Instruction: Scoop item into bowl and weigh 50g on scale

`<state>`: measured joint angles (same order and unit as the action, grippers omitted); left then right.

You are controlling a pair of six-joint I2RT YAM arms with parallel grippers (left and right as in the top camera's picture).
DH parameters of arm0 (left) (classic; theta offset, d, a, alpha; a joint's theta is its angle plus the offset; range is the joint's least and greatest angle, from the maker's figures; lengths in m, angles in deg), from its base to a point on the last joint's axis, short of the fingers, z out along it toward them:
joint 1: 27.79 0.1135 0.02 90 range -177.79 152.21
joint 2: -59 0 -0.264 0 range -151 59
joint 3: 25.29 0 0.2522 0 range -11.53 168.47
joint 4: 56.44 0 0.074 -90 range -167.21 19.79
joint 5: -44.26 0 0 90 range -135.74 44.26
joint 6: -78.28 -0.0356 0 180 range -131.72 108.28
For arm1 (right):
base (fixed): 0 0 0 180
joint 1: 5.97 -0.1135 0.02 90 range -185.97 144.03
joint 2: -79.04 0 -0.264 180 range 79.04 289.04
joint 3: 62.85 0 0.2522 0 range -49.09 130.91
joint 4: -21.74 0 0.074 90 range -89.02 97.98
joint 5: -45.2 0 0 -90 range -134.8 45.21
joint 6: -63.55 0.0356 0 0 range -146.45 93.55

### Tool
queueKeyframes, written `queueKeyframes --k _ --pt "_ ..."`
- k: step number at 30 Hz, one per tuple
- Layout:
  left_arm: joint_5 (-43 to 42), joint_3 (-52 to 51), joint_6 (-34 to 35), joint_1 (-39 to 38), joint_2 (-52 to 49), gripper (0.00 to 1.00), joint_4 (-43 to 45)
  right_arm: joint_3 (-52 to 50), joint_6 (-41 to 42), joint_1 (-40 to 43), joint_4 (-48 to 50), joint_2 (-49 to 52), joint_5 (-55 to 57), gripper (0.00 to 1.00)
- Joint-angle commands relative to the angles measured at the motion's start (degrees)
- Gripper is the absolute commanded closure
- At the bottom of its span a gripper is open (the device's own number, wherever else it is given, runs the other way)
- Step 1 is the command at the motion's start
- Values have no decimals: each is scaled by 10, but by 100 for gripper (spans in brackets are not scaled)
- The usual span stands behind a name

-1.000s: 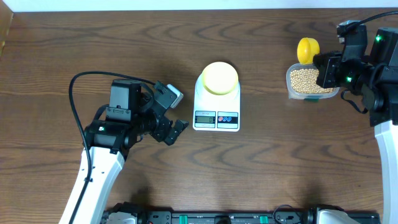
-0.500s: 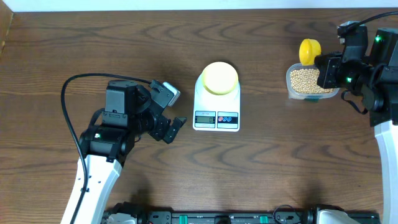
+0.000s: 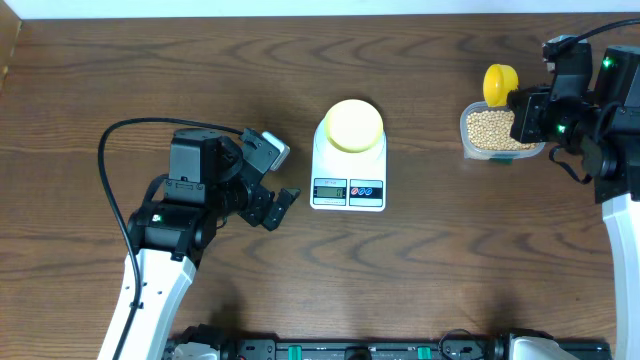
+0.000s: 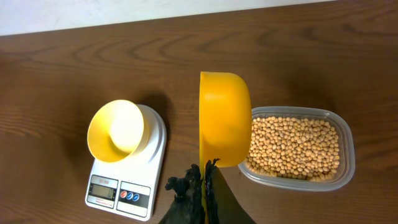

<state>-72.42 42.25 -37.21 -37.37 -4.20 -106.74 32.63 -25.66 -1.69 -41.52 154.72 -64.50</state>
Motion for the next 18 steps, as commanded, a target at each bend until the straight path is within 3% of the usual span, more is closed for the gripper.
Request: queueKeyframes --k 1,18 --pt "-7 -1 3 3 3 3 1 11 -5 -2 -2 -10 1 99" --pt "-29 -1 -35 2 4 2 -7 11 -5 -2 -2 -10 1 99"
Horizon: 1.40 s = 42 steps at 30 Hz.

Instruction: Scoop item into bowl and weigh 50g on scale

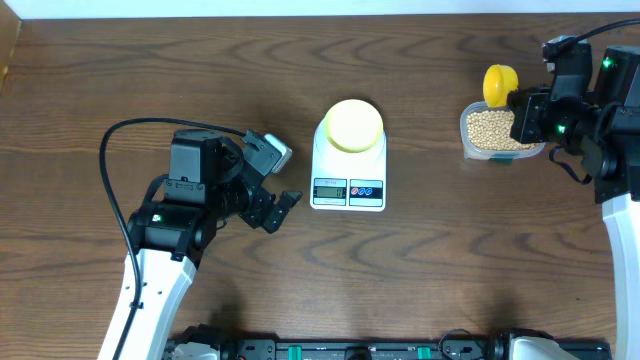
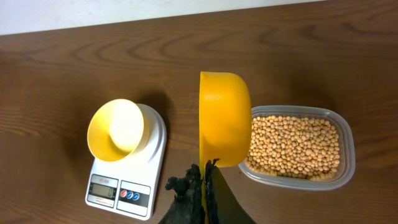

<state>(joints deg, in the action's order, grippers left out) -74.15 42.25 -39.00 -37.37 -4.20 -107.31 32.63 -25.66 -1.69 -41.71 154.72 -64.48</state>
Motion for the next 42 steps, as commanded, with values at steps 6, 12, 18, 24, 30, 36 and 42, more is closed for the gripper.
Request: queueKeyframes --k 6,12,18,24,30,36,42 --pt "-38 -1 -64 3 4 2 -3 11 -5 -2 0 -10 1 99" --pt "-38 -1 -68 3 4 3 -4 11 -5 -2 2 -10 1 99" --pt "-33 -1 -68 3 2 2 -4 11 -5 -2 4 -10 1 99" --pt "-33 -1 -68 3 1 3 -4 11 -4 -2 2 -10 0 99" --pt "-33 -1 -68 3 1 2 -4 11 -4 -2 -2 -10 -2 99" --pt "-33 -1 -68 3 1 2 -4 11 15 -2 -5 -10 -3 99" --pt "-33 -1 -68 3 1 3 -4 11 15 -2 -13 -10 -3 99"
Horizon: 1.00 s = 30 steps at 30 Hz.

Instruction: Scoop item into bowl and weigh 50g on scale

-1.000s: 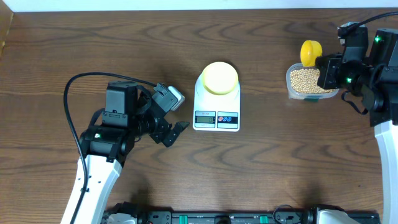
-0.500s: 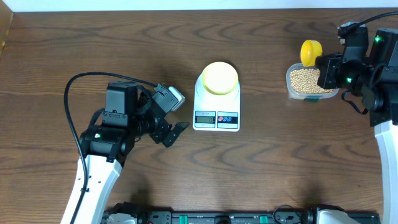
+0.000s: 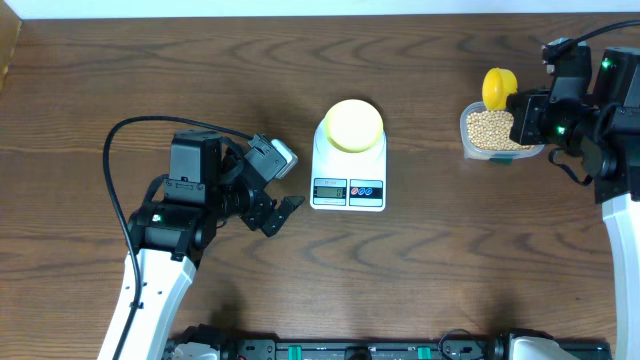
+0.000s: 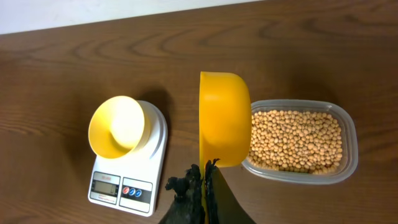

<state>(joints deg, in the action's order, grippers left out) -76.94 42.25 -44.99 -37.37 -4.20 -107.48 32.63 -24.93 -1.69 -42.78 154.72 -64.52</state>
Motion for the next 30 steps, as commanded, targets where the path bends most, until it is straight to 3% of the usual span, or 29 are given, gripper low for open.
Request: queueKeyframes --k 1,11,21,30 --pt "-5 -1 -8 3 1 2 -2 11 8 -2 -2 -10 -3 99" --pt "-5 -1 -8 3 1 2 -2 11 23 -2 -5 -10 1 99" --pt "-5 -1 -8 3 1 2 -2 29 -3 -2 -86 -5 31 99" --pt "-5 -1 -8 3 1 2 -2 171 -51 -2 -221 94 116 99"
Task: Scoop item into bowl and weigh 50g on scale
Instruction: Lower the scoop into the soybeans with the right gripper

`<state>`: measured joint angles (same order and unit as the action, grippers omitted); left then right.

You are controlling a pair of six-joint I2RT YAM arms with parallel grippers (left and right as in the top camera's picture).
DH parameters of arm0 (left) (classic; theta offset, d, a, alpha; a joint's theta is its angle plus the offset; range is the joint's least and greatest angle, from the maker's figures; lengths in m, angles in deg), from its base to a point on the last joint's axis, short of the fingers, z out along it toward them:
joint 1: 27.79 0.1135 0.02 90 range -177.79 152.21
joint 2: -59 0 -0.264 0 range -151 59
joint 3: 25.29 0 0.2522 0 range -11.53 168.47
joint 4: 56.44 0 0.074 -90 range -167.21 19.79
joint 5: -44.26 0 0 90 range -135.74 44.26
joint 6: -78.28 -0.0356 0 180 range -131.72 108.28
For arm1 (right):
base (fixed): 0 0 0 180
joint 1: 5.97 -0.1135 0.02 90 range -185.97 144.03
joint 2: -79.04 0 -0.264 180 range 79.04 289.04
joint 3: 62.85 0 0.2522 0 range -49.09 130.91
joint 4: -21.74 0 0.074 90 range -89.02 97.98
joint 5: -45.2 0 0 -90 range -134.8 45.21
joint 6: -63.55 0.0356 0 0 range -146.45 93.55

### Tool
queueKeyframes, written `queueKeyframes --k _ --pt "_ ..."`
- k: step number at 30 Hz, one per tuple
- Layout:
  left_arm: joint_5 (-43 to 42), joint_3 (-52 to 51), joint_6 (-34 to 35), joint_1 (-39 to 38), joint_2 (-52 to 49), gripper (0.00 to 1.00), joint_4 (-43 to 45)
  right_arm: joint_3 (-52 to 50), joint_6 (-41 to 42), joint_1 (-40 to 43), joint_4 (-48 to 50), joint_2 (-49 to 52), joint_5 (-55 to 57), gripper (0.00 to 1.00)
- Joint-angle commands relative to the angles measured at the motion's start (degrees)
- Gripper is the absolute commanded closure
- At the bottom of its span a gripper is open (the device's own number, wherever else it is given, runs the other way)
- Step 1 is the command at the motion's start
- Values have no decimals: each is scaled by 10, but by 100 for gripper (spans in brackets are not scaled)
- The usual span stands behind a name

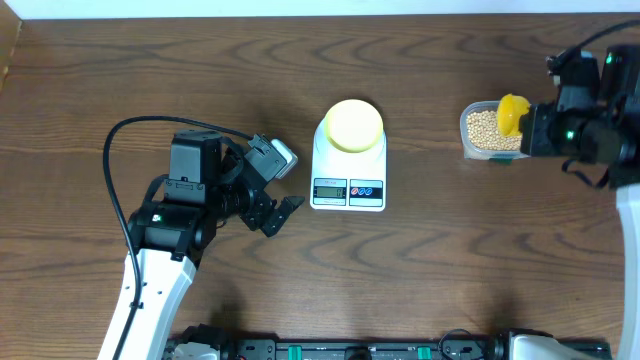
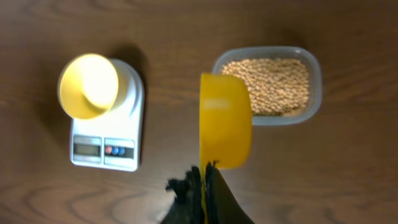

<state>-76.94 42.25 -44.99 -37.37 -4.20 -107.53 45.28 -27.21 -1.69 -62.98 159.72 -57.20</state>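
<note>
An empty yellow bowl (image 1: 353, 125) (image 2: 89, 85) stands on the white scale (image 1: 348, 190) (image 2: 106, 149) at the table's middle. A clear tub of soybeans (image 1: 488, 133) (image 2: 273, 84) lies at the right. My right gripper (image 1: 535, 128) (image 2: 204, 174) is shut on the handle of a yellow scoop (image 1: 512, 115) (image 2: 225, 121), which hangs over the tub's near right part, its cup on edge. My left gripper (image 1: 280, 185) rests open on the table left of the scale, holding nothing.
The scale's display and buttons (image 1: 347, 191) face the front edge. A black cable (image 1: 120, 170) loops around the left arm. The table's back edge meets a white wall (image 1: 300, 8).
My right gripper with the scoop has moved toward the front and up: the scoop was behind the tub and now hangs over it. The left arm is unchanged.
At first my right gripper held the yellow scoop behind the bean tub and stayed there. The left gripper shifted slightly toward the scale and then rested. Now the scoop sits over the tub, seen from higher up.
</note>
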Motion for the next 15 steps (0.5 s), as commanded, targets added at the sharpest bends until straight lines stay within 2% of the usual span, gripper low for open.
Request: queueKeyframes --k 1,6,15 --pt "-5 -1 -8 3 1 2 -2 64 -32 -2 -31 62 50 99" --pt "-5 -1 -8 3 1 2 -2 103 -40 -2 -17 109 60 99" --pt "-5 -1 -8 3 1 3 -2 101 -41 34 -1 122 56 99"
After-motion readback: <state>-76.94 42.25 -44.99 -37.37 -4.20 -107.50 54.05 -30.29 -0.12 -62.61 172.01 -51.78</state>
